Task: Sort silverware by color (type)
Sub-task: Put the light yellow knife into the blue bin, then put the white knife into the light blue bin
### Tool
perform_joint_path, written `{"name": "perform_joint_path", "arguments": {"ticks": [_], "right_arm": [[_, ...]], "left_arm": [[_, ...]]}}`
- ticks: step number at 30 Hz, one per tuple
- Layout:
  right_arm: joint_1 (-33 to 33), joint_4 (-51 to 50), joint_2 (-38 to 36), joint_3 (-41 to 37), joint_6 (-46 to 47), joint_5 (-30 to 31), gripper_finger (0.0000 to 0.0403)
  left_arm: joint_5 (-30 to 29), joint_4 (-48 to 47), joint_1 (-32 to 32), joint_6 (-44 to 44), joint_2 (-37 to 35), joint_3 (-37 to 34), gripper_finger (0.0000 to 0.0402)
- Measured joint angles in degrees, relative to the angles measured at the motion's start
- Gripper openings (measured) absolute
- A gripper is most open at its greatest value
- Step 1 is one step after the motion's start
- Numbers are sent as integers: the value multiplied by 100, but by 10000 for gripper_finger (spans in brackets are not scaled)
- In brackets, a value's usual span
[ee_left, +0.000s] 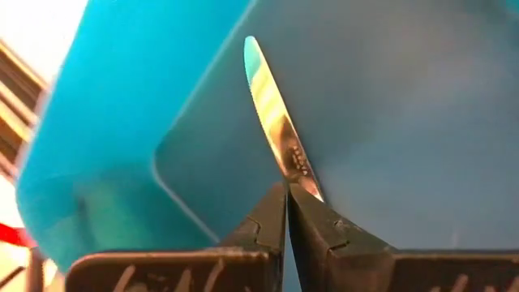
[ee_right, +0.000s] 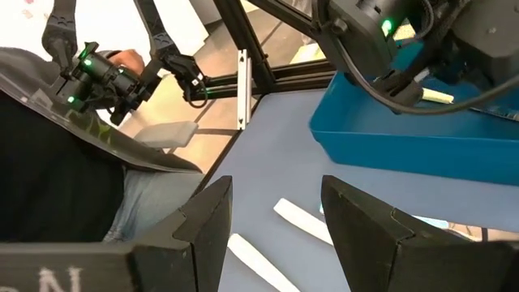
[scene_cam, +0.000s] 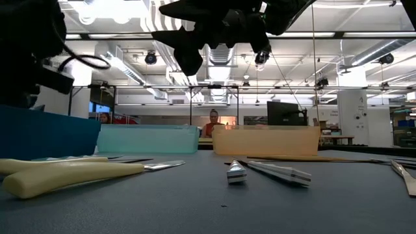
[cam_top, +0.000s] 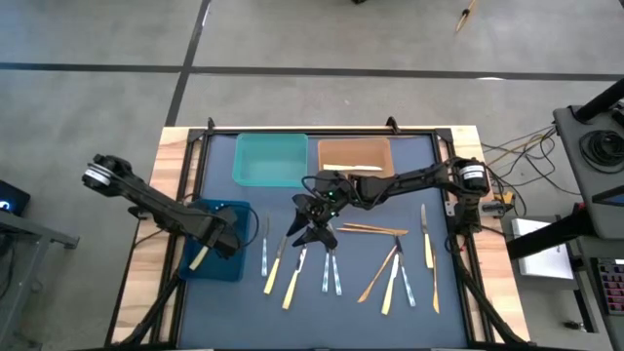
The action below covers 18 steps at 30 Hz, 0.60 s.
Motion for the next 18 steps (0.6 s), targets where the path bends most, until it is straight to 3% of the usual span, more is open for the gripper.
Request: {"name": "perform_joint_path", "arguments": {"ticks": [5,10,14,18], "right_arm": [[2,-189,-166,0,431,-2,180],[61,-758,-405,0,1015,331,180],[208,-1233,-586,0,1405,960,180],[418,-1650,-676,0,1831,1385,177]], "left_arm": [[-241,-327,-22,572,-133,633,0],[-1429,-105,-168,1638,-350,1296,0],[-2159,808,-288,3279,-682,1551,0],[-2128,2327,-282,5222,-1214,1456,0]]}}
